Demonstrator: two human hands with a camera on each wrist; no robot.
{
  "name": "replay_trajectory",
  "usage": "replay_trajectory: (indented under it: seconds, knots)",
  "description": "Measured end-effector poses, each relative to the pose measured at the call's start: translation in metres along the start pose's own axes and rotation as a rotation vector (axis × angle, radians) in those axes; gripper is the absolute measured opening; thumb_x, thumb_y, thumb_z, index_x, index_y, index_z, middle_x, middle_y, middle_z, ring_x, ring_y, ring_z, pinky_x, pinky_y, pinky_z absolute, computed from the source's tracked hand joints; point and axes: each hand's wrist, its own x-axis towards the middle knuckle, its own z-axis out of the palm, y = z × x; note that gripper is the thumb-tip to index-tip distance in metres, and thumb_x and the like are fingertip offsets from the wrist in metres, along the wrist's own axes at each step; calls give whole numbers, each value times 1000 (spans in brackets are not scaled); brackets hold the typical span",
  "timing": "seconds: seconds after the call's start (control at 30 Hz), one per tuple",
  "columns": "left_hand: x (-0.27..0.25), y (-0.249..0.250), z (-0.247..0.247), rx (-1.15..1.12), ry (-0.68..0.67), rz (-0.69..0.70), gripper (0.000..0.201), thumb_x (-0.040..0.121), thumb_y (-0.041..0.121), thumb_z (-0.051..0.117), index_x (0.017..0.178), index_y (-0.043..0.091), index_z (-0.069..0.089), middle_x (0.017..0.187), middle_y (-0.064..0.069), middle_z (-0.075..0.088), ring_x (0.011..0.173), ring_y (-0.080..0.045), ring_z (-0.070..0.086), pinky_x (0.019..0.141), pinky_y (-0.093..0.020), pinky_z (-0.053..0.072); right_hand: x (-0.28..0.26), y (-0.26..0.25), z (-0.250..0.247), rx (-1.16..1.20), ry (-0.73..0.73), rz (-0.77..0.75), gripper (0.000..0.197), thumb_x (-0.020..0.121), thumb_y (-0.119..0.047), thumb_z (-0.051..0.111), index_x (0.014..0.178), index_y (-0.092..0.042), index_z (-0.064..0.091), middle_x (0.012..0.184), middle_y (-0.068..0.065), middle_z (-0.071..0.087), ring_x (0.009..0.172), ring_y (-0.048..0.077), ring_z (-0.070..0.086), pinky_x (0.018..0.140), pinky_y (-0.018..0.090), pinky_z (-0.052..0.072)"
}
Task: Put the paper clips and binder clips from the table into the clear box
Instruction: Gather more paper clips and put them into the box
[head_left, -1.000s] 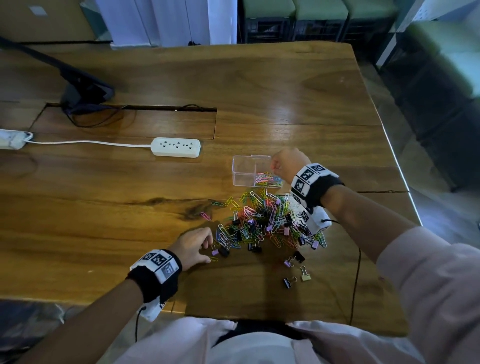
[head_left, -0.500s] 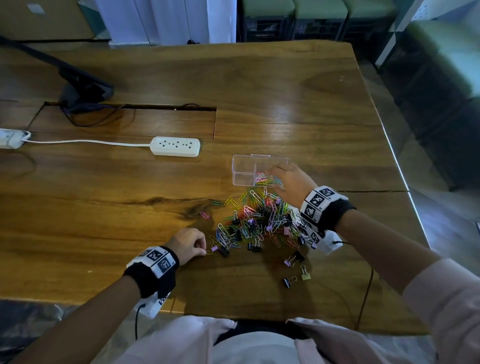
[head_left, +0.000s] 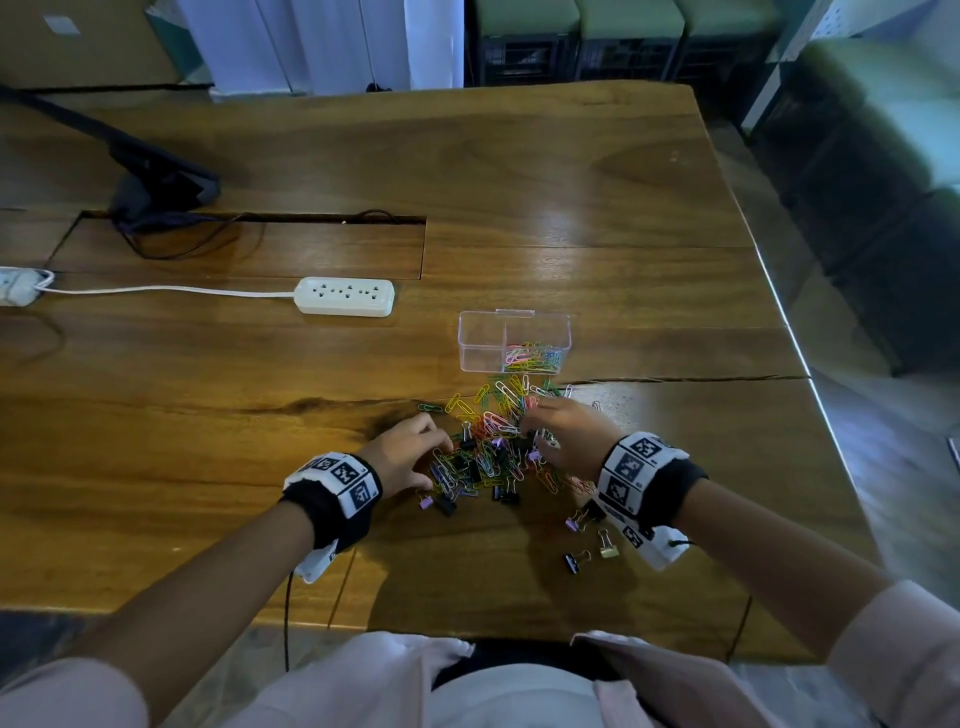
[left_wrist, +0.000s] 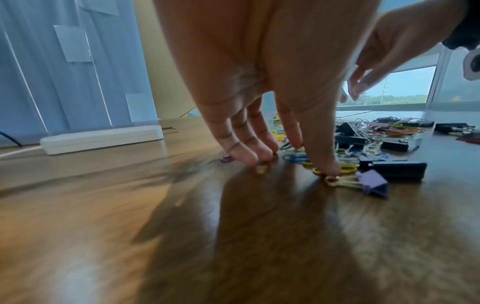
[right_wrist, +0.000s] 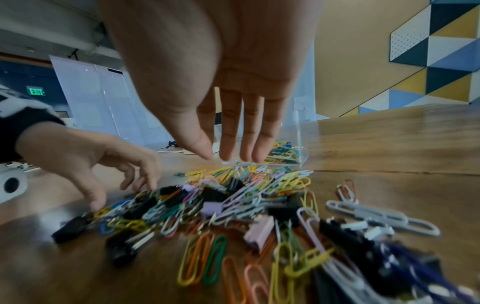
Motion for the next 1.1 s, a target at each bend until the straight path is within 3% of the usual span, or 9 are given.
replay_trajectory:
  seconds: [0.17,0.3,0.5,0.63,0.73,0.83,1.0,1.1]
  knots:
    - [-2,2,9,-21,48,8,56,76,29,76,125,20,52,122,1,44,114,-13,43,97,-28,42,-11,-5,15,6,-128,120,27,89,-23,56,115,-20,57,118,-2,56,103,17,58,85,33,52]
    - [-7,6,15,-41,89,-21,53,80,32,72,127,19,50,121,2,46,114,-14,45,97,-29,43,-13,-8,22,38,-133,219,32,85,-34,62,113,-19,56,118,-2,57,105,16,56,91,32,49]
    - [-7,17,21,-9,169,-59,45,88,32,61,129,19,46,120,2,52,112,-12,49,92,-22,40,-3,-18,31,78,-127,314,47,79,-46,65,115,-18,51,110,-2,60,95,16,59,83,34,53]
    - [-4,23,21,-7,205,-78,34,91,26,58,122,16,50,118,1,55,109,-12,51,88,-20,39,2,-26,30,91,-122,277,45,81,-40,66,116,-16,51,112,1,57,98,18,58,85,31,51]
    - [-2,27,21,19,206,-80,25,93,22,55,116,14,53,118,-2,56,110,-15,52,90,-22,39,6,-33,27,89,-105,148,32,84,-24,65,113,-15,56,115,1,54,99,19,57,87,32,50]
    - [0,29,20,72,166,-84,23,94,20,52,115,12,55,118,-4,56,111,-19,52,92,-27,40,11,-39,24,55,-145,32,31,85,-13,62,116,-14,58,120,1,51,104,20,56,87,29,49]
    - [5,34,19,224,74,-94,22,95,14,46,112,4,54,113,-11,55,105,-28,54,86,-35,43,19,-46,27,-43,-206,36,55,82,-27,68,131,-11,47,131,3,43,116,21,49,96,30,43]
    - [6,37,18,269,63,-90,19,94,12,46,109,3,54,110,-12,56,103,-29,56,83,-35,45,21,-47,29,-91,-184,95,61,79,-37,69,127,-8,46,130,5,41,119,21,46,98,31,42]
